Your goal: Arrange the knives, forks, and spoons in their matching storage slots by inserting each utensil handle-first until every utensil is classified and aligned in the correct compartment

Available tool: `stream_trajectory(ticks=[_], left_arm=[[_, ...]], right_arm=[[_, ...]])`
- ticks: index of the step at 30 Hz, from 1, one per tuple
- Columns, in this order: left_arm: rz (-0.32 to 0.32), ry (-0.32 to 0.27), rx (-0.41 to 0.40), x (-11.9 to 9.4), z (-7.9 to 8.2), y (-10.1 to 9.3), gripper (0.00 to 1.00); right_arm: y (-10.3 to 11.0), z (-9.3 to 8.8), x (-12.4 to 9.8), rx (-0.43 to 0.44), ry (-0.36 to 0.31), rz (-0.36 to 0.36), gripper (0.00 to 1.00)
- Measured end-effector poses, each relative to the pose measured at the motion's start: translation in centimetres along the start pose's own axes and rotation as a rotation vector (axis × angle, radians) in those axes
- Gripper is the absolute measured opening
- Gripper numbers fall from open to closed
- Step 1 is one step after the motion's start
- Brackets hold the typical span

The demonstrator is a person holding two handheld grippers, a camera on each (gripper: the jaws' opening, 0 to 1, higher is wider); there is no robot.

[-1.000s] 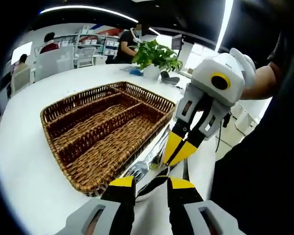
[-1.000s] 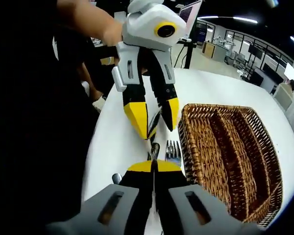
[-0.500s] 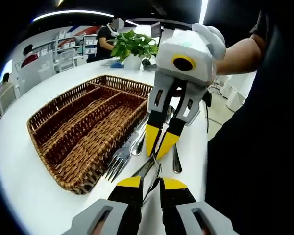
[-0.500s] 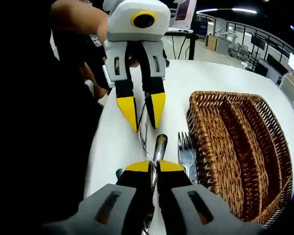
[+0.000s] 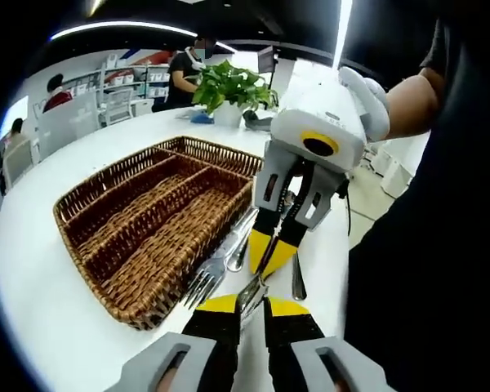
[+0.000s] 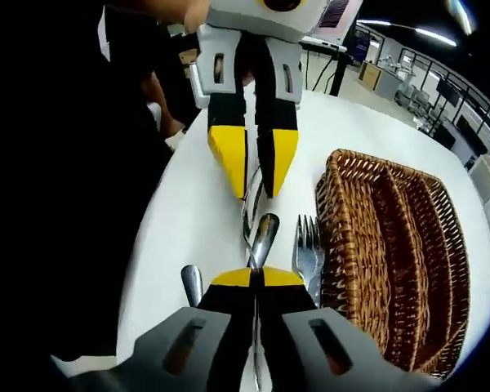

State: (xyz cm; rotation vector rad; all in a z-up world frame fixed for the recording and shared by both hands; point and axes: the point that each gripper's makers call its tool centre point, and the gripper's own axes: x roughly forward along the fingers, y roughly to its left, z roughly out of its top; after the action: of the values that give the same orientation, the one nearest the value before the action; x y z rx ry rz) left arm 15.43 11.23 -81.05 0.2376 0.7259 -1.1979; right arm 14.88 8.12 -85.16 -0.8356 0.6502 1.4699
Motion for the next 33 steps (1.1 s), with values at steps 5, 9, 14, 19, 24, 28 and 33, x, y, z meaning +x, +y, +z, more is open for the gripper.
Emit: stream_trajectory(ticks=[5, 9, 14, 19, 24, 28, 33], left_arm=[[0.054, -0.065, -0.091, -1.1, 1.0, 1.8, 0.12], [0.079, -0.086, -0.111, -1.8, 1.2, 2.6, 0.26], [0.182, -0.141, -0.135, -3.3, 2.0, 3.9, 0.61], [0.246, -0.208, -0.105, -5.3, 2.8, 4.5, 0.86], [0.311, -0.291, -0.043, -8.0, 4.3, 5.2, 0.98], [0.312, -0.296, 0.007, -8.8, 4.6, 4.9, 1.00], [0.283, -0.285, 0.029, -9.1, 4.9, 3.9, 1.00]], right_arm=[[-0.7, 0.0, -0.8, -0.006, 0.010, -0.032, 0.00], [-1.1, -0.1, -1.4, -0.030, 0.027, -0.043, 0.00], [-1.7, 0.0, -2.2, -0.019, 0.053, -0.073, 0.00], [-2.0, 0.2, -3.2, -0.005, 0.069, -0.085, 0.00], [-2.9, 0.9, -5.3, 0.001, 0.066, -0.118, 0.00], [-4.0, 1.4, -7.0, -0.018, 0.070, -0.152, 0.00], [-5.1, 2.4, -9.4, -0.057, 0.072, -0.193, 0.00]])
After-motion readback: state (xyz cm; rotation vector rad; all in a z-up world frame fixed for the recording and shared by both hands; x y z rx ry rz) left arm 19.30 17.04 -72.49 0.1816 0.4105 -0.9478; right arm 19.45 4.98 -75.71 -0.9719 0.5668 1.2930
